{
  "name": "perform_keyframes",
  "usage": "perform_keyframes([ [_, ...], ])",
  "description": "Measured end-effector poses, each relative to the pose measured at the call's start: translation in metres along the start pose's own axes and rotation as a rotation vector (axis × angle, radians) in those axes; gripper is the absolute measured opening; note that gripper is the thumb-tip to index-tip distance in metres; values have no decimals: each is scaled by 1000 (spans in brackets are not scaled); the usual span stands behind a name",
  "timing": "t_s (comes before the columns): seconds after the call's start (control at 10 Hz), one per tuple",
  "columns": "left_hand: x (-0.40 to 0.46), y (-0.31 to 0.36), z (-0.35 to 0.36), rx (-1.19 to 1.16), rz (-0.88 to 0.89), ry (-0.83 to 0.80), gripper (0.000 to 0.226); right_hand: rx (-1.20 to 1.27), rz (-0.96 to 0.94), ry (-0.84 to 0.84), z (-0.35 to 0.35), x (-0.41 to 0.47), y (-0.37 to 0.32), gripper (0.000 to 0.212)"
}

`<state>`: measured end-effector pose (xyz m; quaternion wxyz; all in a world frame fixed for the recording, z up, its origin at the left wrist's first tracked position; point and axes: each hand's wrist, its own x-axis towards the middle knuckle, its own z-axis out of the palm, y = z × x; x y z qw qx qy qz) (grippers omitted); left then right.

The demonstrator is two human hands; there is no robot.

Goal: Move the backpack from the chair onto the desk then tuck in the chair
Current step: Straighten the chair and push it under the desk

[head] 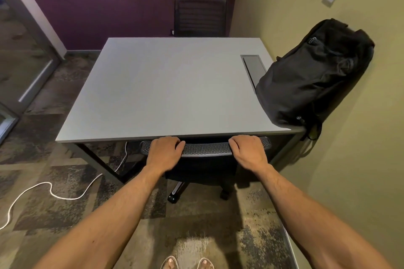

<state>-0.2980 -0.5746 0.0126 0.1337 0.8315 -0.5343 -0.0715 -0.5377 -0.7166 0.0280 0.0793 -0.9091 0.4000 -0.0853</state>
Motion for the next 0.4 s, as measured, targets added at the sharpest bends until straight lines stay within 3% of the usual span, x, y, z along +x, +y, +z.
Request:
perform_keyframes([
  [0.1, -4, -9, -3, -16, 9, 9, 53, 16, 21, 79, 0, -5, -1, 42],
  [0.4, -26, -22, -15, 32, -27, 2, 81, -70, 82, 81, 9, -13, -25, 71],
])
